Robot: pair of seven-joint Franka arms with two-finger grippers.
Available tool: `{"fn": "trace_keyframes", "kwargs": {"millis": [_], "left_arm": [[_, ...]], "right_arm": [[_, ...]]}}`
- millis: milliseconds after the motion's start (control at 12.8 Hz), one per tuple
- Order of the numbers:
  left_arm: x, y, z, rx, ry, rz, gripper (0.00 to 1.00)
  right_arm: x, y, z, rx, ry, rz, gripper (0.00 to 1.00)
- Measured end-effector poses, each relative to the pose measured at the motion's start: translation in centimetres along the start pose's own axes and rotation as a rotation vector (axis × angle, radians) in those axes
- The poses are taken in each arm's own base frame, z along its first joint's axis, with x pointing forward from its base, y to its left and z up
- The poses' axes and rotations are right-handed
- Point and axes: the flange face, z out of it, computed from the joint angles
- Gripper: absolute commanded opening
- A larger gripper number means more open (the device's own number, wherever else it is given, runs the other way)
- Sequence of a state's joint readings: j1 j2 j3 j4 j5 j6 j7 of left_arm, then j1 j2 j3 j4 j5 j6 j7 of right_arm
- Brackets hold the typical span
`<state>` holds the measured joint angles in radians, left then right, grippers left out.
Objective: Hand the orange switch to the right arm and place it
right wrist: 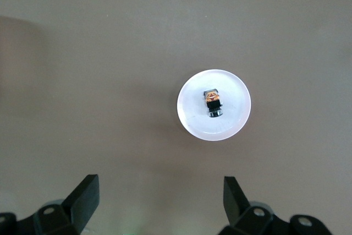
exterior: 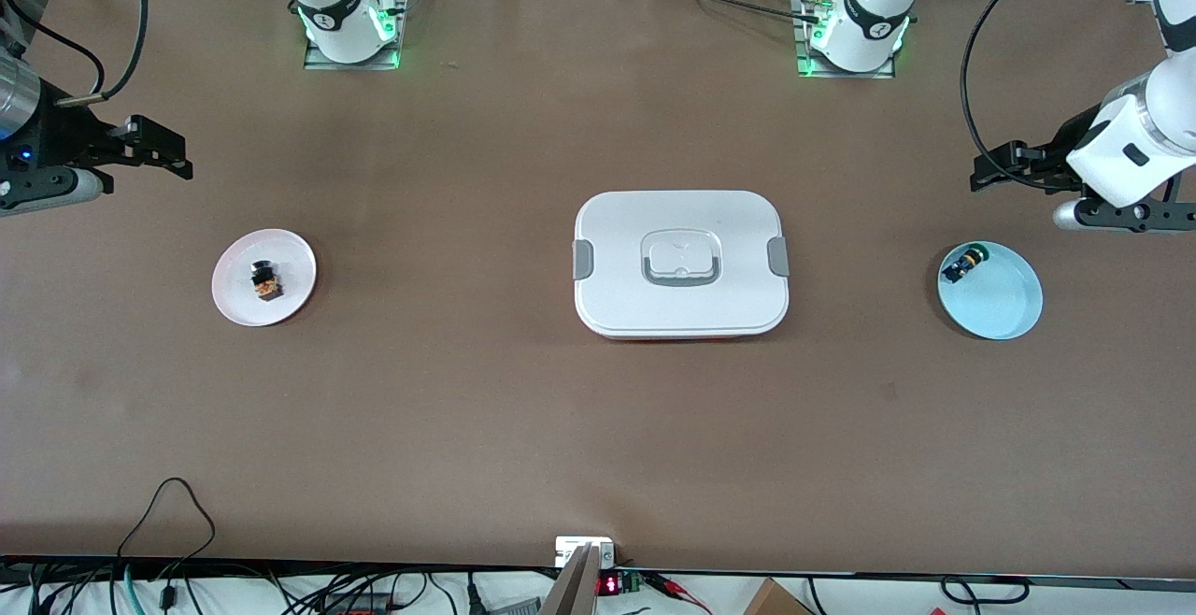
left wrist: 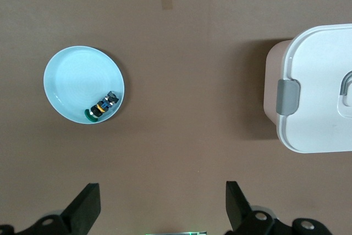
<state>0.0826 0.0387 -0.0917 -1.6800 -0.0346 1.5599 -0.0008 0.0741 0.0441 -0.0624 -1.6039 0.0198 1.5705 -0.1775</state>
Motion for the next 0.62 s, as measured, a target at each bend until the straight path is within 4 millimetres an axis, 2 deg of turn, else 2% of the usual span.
{"fn": "trace_keyframes", "kwargs": {"millis": [234,625], "left_arm": [[0.03,-0.08,-0.78,0.005,0.017,-0.001,1.0],[0.02,-0.08,-0.87,0.005,0.018,-0.001,1.0]], "right_arm": [[-0.01,0.07,-0.06,0.0,0.001,0.002,1.0],[-0.05,0.28,-0.07,0.0,0.001,0.006,1.0]]}}
